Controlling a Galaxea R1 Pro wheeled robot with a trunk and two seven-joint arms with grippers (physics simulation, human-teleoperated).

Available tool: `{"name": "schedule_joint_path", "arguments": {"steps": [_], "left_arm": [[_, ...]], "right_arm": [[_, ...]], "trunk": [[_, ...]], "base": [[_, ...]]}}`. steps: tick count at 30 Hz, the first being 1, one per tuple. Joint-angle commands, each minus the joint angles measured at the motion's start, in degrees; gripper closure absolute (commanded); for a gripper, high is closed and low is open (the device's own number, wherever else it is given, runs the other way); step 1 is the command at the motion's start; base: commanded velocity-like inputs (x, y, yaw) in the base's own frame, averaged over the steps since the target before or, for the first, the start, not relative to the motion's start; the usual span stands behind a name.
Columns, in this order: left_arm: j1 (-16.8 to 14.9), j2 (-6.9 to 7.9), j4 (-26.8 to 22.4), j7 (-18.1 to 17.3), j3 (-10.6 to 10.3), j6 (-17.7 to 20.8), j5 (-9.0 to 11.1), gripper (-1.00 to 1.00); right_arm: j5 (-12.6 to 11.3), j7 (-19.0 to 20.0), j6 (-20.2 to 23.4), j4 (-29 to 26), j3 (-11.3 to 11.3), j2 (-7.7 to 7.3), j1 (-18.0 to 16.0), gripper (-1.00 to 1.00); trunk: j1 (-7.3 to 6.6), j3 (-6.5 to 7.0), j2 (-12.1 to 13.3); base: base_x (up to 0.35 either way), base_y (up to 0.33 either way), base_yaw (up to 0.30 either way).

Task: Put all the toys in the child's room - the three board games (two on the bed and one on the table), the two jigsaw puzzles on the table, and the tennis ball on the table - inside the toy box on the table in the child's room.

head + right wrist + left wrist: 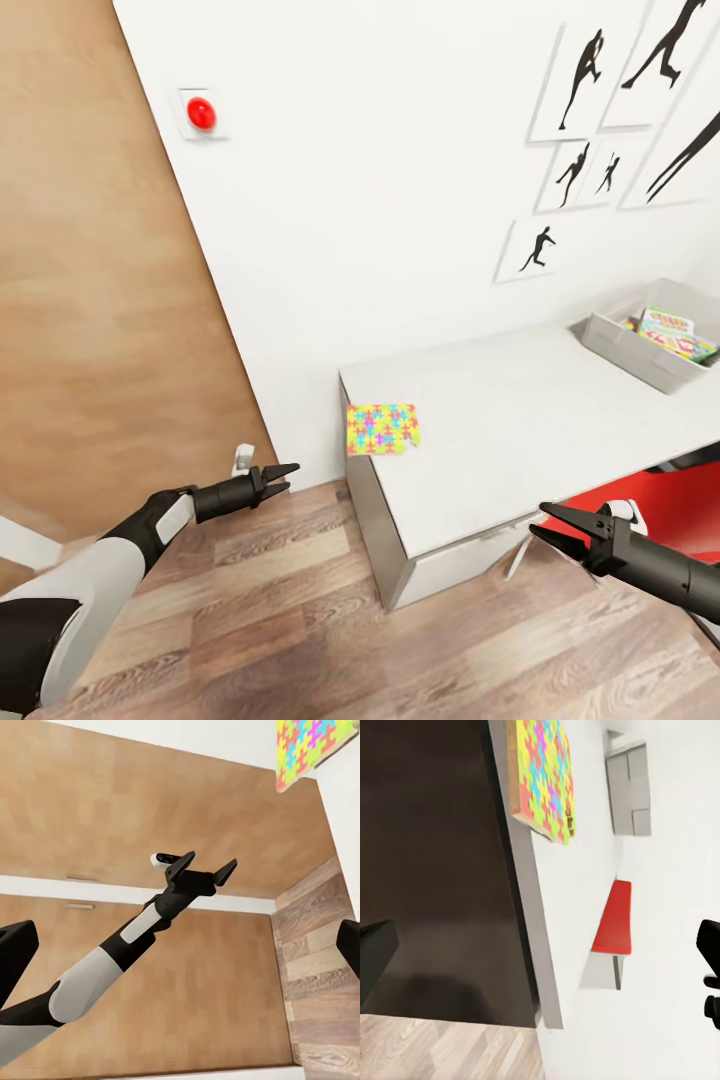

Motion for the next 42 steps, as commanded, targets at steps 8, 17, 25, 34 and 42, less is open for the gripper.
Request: {"name": "schedule_joint_path", "arguments": {"steps": [8, 17, 25, 34, 42], "left_arm": [[0.0, 0.03, 0.0, -0.1, -0.5, 0.4, 0.6, -1.00], [0.0, 0.02, 0.0, -0.1, -0.5, 0.4, 0.6, -1.00], [0.0, -0.24, 0.0, -0.1, -0.5, 0.3, 0.6, -1.00], [0.2, -0.68, 0.2, -0.1, -0.5, -0.1, 0.6, -1.00], [1.6, -2.83, 0.3, -0.2, -0.4, -2.4, 0.6, -1.00]], "right_arm": [[0.3, 0.4, 0.2, 0.0, 0.0, -0.01, 0.0, -1.00], [0.3, 0.3, 0.2, 0.0, 0.0, -0.01, 0.0, -1.00], [0.3, -0.4, 0.2, 0.0, 0.0, 0.14, 0.0, -1.00], [0.3, -0.6, 0.2, 0.0, 0.0, 0.17, 0.0, -1.00], [0.3, -0.6, 0.2, 0.0, 0.0, 0.15, 0.0, -1.00]], "trunk": [[0.04, -0.52, -0.1], [0.04, -0.55, -0.1], [0.04, -0.55, -0.1], [0.04, -0.55, -0.1], [0.04, -0.55, -0.1]], "base": [[0.265, 0.049, 0.000], [0.256, 0.002, 0.000], [0.293, 0.000, 0.000], [0.094, 0.000, 0.000], [0.004, 0.000, 0.000]]}}
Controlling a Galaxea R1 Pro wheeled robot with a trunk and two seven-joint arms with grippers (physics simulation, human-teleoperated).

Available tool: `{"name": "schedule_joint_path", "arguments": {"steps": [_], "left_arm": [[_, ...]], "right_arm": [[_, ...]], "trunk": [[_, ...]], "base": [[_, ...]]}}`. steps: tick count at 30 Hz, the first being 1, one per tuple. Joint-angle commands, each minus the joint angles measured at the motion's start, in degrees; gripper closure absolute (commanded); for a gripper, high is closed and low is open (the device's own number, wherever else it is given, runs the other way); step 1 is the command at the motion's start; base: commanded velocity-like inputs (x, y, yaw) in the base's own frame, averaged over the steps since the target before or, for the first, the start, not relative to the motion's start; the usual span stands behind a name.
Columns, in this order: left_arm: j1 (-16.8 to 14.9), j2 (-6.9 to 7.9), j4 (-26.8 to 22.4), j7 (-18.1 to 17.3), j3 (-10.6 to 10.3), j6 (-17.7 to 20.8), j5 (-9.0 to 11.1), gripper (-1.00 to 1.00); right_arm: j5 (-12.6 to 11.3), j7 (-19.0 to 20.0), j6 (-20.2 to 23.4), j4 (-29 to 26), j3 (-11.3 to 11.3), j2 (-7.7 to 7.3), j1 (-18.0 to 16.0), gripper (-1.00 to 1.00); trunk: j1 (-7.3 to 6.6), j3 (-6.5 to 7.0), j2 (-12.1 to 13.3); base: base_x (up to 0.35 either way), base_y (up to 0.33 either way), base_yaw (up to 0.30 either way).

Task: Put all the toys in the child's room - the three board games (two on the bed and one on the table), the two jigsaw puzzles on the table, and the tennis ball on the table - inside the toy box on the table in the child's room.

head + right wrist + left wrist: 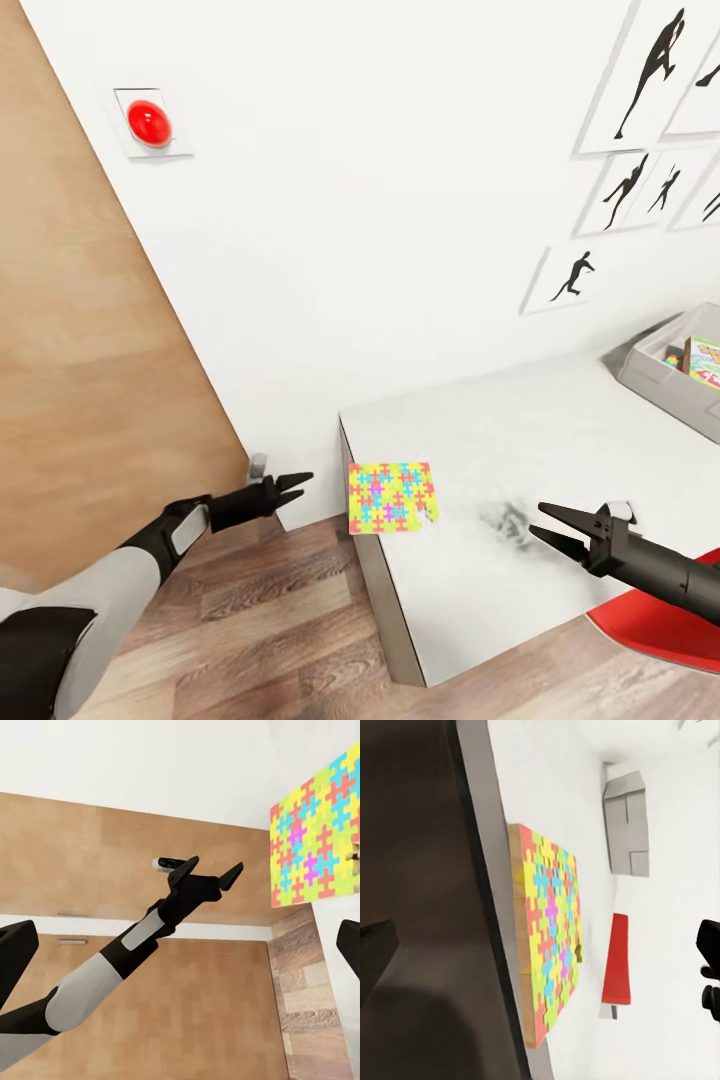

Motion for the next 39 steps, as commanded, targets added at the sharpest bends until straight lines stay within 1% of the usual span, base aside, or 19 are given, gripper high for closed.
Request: {"name": "schedule_joint_path", "arguments": {"steps": [1, 3, 6, 9, 11, 14, 20, 27, 29, 31, 32, 34, 39], "left_arm": [[0.0, 0.02, 0.0, -0.1, -0.4, 0.4, 0.6, -1.00], [0.1, 0.07, 0.0, -0.1, -0.2, 0.4, 0.6, -1.00], [0.1, 0.56, 0.0, -0.6, 0.6, 0.6, 0.5, -1.00], [0.1, 0.84, 0.0, -0.9, 0.9, 0.7, 0.5, -1.00], [0.1, 1.39, -0.1, -1.1, 1.0, 0.8, 0.6, -1.00], [0.1, 2.96, -0.1, -1.2, 1.1, 1.1, 0.7, -1.00], [0.0, 4.10, -0.3, -1.8, 1.2, 2.6, 0.7, -1.00], [0.0, 4.43, -0.4, -2.2, 1.2, 4.6, 0.7, -1.00], [0.0, 4.50, -0.5, -2.2, 1.2, 6.0, 0.7, -1.00], [0.0, 4.48, -0.6, -1.9, 1.1, 8.1, 0.6, -1.00], [0.0, 4.37, -0.7, -1.7, 1.1, 8.8, 0.5, -1.00], [0.0, 4.19, -0.7, -1.4, 1.2, 9.4, 0.5, -1.00], [0.0, 3.95, -0.7, -1.2, 1.2, 9.5, 0.5, -1.00]], "right_arm": [[0.4, 0.4, 0.2, 0.0, 0.0, 0.00, 0.0, -1.00], [0.4, 0.4, 0.2, 0.0, 0.0, 0.00, 0.0, -1.00], [0.4, 0.4, 0.1, 0.0, 0.0, 0.01, 0.0, -1.00], [0.4, 0.4, 0.1, 0.0, 0.0, 0.01, 0.0, -1.00], [0.4, 0.4, 0.1, 0.0, 0.0, 0.01, 0.0, -1.00], [0.4, 0.4, 0.1, 0.0, -0.1, -0.01, 0.0, -1.00], [0.3, 0.5, 0.2, 0.0, -0.6, -0.06, 0.0, -1.00], [0.0, 0.5, 0.3, -0.8, -1.2, -0.08, 0.0, -1.00], [-0.2, 0.6, 0.3, -1.1, -2.5, -0.10, 0.0, -1.00], [-0.3, 0.7, 0.3, -1.3, -4.5, -0.09, 0.0, -1.00], [-0.3, 0.7, 0.3, -1.3, -5.1, -0.08, 0.0, -1.00], [-0.3, 0.7, 0.3, -1.4, -5.6, -0.08, 0.0, -1.00], [-0.4, 1.0, 0.3, -1.4, -6.1, -0.08, 0.0, -1.00]], "trunk": [[0.02, -0.07, -0.1], [0.02, -0.07, -0.1], [0.02, -0.07, -0.1], [0.02, -0.07, -0.1], [0.02, -0.07, -0.1], [0.02, -0.07, -0.1], [0.02, -0.07, -0.1], [0.02, -0.07, -0.1], [0.02, -0.07, -0.1], [0.02, -0.07, -0.1], [0.02, -0.07, -0.1], [0.02, -0.07, -0.1], [0.02, -0.07, -0.1]], "base": [[0.000, 0.000, 0.000], [0.000, 0.000, 0.000], [0.000, 0.000, 0.000], [0.000, 0.000, 0.000], [0.000, 0.000, 0.000], [0.000, 0.000, 0.000], [0.000, 0.000, 0.000], [0.000, 0.000, 0.000], [0.000, 0.000, 0.000], [0.000, 0.000, 0.000], [0.000, 0.000, 0.000], [0.000, 0.000, 0.000], [0.000, 0.000, 0.000]]}}
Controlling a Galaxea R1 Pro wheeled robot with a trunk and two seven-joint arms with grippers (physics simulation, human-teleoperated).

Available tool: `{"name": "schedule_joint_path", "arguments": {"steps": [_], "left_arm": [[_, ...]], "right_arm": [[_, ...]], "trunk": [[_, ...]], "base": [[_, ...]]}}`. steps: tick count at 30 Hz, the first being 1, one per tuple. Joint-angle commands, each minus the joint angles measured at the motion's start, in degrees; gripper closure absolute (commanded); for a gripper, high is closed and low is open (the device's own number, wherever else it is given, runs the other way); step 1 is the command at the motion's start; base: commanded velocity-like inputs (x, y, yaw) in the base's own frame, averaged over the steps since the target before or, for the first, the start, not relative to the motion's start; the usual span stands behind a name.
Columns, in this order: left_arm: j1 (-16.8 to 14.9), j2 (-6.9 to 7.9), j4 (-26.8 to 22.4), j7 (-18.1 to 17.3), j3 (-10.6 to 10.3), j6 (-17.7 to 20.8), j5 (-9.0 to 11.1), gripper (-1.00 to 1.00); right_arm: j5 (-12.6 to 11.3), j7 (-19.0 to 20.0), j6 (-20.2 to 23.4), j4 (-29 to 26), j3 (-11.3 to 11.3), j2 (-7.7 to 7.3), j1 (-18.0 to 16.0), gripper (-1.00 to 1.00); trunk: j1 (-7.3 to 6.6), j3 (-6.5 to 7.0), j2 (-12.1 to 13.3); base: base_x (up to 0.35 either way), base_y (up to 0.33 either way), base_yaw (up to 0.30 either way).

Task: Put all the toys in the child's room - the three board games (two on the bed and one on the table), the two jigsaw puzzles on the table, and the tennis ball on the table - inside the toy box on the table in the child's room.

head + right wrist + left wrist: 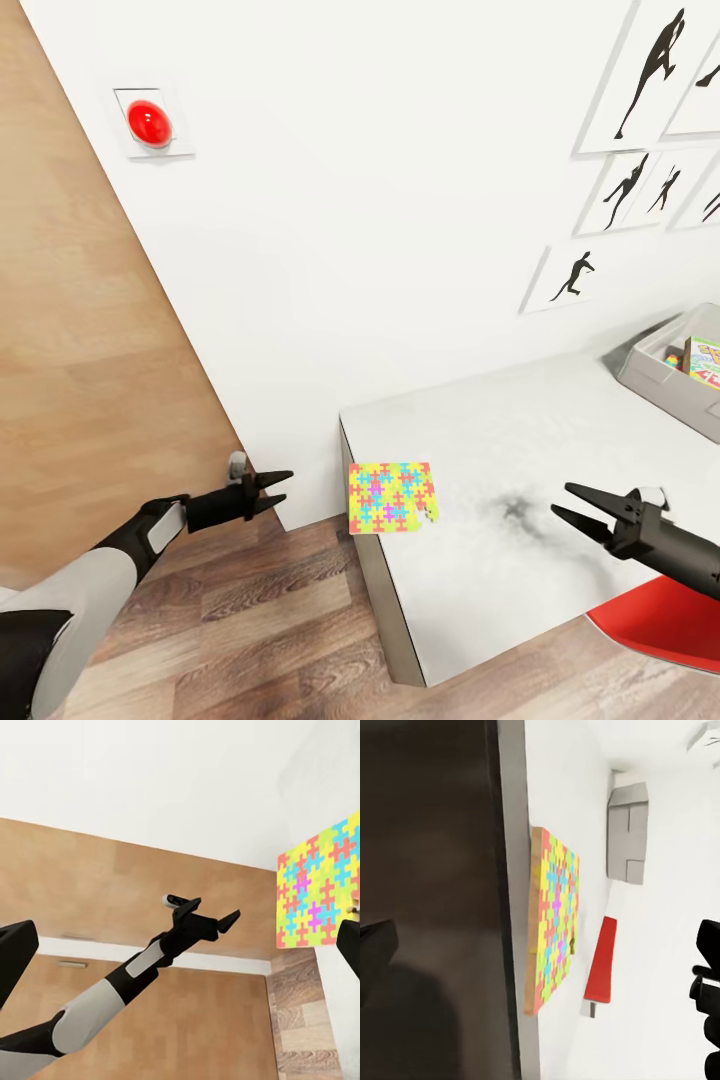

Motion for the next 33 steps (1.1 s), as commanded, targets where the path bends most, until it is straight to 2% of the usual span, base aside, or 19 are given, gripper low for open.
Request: {"name": "schedule_joint_path", "arguments": {"steps": [1, 11, 18, 33], "left_arm": [[0.0, 0.01, 0.0, 0.0, -0.3, 0.4, 0.5, -1.00], [0.0, -0.04, -0.1, -0.6, -0.4, -0.1, 0.5, -1.00], [0.0, -1.14, 0.0, -0.5, -0.6, -4.1, 0.6, -1.00], [0.0, -1.62, 0.2, -0.5, -0.6, -4.7, 0.7, -1.00]], "right_arm": [[0.4, 0.5, 0.2, 0.0, -0.1, -0.01, 0.0, -1.00], [0.3, 0.5, 0.2, 0.0, -0.2, -0.01, 0.0, -1.00], [0.4, 0.5, 0.2, 0.0, -0.1, 0.10, 0.0, -1.00], [0.4, 0.5, 0.2, 0.3, -0.2, 0.08, 0.1, -1.00]], "trunk": [[0.02, -0.07, -0.1], [0.02, -0.07, -0.1], [0.02, -0.12, -0.1], [0.02, -1.17, -0.1]], "base": [[0.000, 0.000, 0.000], [0.000, 0.000, 0.000], [0.000, 0.000, 0.000], [0.000, 0.000, 0.000]]}}
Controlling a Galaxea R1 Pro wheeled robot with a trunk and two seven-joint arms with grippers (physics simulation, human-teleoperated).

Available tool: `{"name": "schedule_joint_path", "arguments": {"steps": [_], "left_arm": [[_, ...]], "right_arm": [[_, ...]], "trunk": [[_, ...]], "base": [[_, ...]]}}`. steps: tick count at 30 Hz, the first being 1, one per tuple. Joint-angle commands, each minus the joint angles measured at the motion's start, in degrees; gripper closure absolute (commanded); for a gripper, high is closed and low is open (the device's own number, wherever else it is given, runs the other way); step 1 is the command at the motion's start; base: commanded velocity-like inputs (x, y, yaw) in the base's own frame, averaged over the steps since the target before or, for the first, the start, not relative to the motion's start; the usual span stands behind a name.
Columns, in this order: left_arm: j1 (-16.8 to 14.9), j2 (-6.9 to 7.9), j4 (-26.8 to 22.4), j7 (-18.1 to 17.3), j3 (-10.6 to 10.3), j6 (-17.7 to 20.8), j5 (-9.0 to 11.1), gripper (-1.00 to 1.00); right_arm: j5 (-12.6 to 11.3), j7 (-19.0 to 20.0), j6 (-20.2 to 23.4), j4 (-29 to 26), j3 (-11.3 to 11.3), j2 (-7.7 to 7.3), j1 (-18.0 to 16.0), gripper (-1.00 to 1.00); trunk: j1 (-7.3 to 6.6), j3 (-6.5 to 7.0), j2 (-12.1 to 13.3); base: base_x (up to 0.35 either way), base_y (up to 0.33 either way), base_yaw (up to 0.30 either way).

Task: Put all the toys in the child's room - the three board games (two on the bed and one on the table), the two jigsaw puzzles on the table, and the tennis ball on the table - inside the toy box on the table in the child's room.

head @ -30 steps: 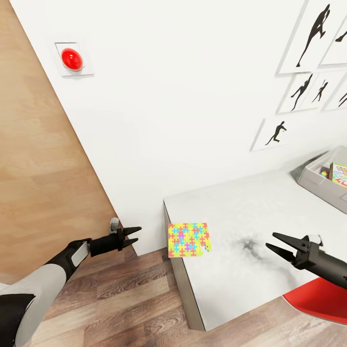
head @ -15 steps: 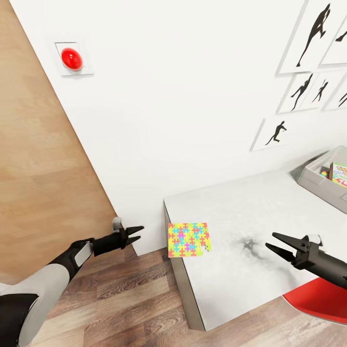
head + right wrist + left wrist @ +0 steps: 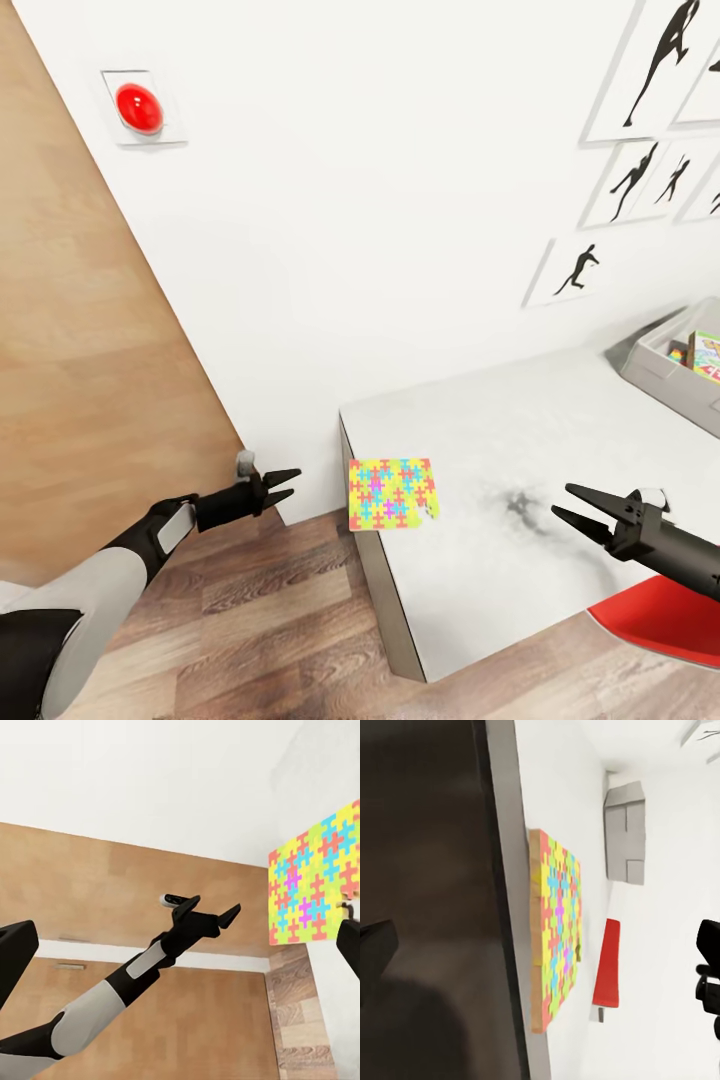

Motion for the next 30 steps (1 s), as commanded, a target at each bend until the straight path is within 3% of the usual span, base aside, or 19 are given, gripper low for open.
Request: {"name": "schedule_joint_path", "arguments": {"steps": [1, 13, 30], "left_arm": [[0.0, 0.04, 0.0, -0.2, -0.4, 0.5, 0.5, -1.00], [0.0, -1.11, 0.3, -0.1, -0.5, 0.3, 0.5, -1.00], [0.0, -1.23, 0.3, 0.1, -0.5, 0.2, 0.5, -1.00]], "right_arm": [[0.4, 0.4, 0.2, 0.0, 0.0, -0.01, 0.0, -1.00], [0.3, 0.4, 0.2, 0.0, 0.0, -0.01, 0.0, -1.00], [0.4, 0.4, 0.2, 0.0, 0.0, 0.00, 0.0, -1.00]], "trunk": [[0.02, -0.17, -0.1], [0.02, -1.30, -0.1], [0.02, -2.90, -0.1]], "base": [[0.000, 0.000, 0.000], [0.000, 0.000, 0.000], [0.000, 0.000, 0.000]]}}
